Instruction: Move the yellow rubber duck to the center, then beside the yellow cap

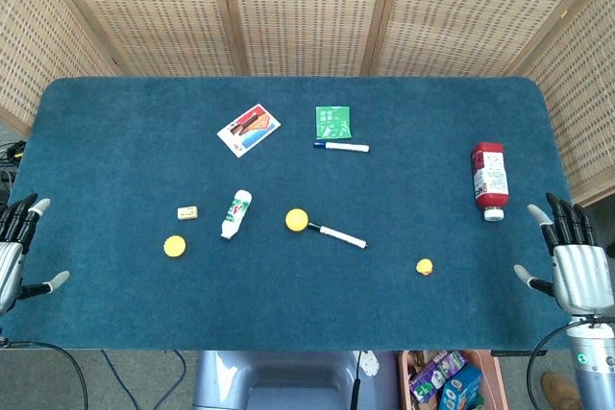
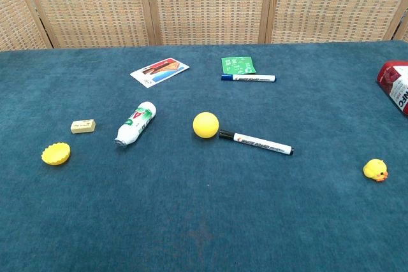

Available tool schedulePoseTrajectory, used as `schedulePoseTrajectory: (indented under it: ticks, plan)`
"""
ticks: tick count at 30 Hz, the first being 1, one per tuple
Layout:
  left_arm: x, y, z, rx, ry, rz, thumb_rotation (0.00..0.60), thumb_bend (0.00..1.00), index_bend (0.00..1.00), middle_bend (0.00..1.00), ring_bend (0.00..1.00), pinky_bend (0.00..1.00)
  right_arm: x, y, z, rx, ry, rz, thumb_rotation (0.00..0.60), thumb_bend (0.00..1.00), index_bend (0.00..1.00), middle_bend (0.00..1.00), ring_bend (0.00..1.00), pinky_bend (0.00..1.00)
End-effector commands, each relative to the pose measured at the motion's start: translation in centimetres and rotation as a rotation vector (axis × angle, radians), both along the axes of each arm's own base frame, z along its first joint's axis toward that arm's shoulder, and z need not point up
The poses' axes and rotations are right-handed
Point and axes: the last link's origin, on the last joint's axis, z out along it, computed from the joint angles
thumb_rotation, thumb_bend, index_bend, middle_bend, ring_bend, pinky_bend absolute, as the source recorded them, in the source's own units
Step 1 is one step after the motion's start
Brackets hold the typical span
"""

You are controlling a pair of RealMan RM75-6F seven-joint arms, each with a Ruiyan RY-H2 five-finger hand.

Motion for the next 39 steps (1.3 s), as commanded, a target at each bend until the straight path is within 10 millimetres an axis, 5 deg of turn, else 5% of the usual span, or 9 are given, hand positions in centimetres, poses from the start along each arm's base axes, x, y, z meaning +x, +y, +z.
schedulePoseTrajectory:
  ticks: [1,13,22,39]
  plan:
    - [-0.1,0.0,-0.1,-0.005,-0.001,0.003,0.600,0.00,0.00,0.00,0.00,0.00,0.0,0.3,0.0,0.029,0.015,-0.035,0.600,0.00,0.00,0.00,0.00,0.00]
    - [-0.1,-0.1,-0.3,-0.014,0.007,0.016,0.600,0.00,0.00,0.00,0.00,0.00,1.3,-1.0,-3.1,0.208,-0.008,0.020,0.600,0.00,0.03,0.00,0.00,0.00]
    - [-0.5,0.6,-0.7,-0.028,0.020,0.040,0.600,0.00,0.00,0.00,0.00,0.00,1.7,-4.1,-8.2,0.419,-0.086,-0.016,0.600,0.00,0.28,0.00,0.00,0.00]
    - [-0.8,1.3,-1.0,-0.033,0.026,0.072,0.600,0.00,0.00,0.00,0.00,0.00,2.8,-5.5,-13.0,0.511,-0.100,-0.020,0.600,0.21,0.39,0.00,0.00,0.00]
